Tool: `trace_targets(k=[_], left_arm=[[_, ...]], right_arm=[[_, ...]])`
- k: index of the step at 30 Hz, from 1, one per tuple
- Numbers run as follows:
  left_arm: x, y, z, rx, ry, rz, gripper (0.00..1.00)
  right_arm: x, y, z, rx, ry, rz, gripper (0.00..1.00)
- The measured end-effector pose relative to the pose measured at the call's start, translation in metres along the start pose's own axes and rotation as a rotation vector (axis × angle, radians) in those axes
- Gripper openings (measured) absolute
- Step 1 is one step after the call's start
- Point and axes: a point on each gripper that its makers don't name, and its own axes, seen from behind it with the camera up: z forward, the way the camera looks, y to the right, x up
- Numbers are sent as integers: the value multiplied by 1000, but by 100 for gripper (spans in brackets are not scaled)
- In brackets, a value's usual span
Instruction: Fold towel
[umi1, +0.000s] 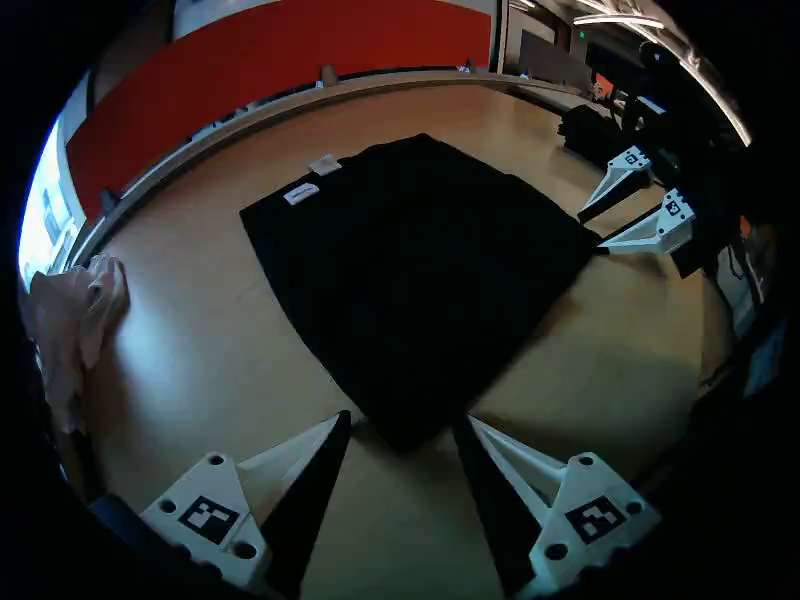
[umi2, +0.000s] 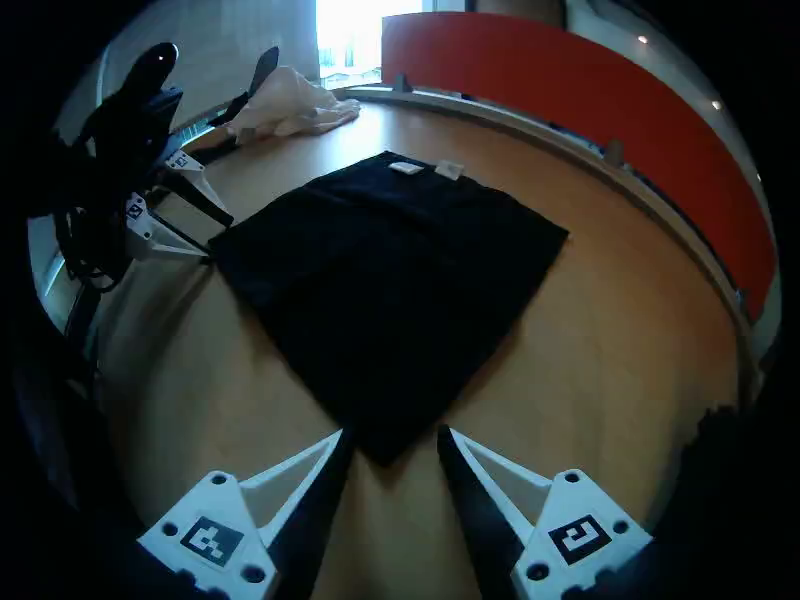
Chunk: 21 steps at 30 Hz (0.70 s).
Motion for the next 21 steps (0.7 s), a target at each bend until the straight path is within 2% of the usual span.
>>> trace_targets(k=[4,9,13,17,21], left_arm=[[0,6,0,-7,-2,11,56],[0,10,0,-12,-5,14,42],[1,7,1,-1,-6,-3,20],[2,4,1,9,-7,-19,12],[2,3,1,9,-9,-26,12]], right_arm=[[0,-2,0,4,2,-4,42],[1,-4,0,5,2,-2,30],[0,-5,0,9,1,7,21],[1,-8,-1,16,6,17,18],[3,-9,-3,8,15,27,17]])
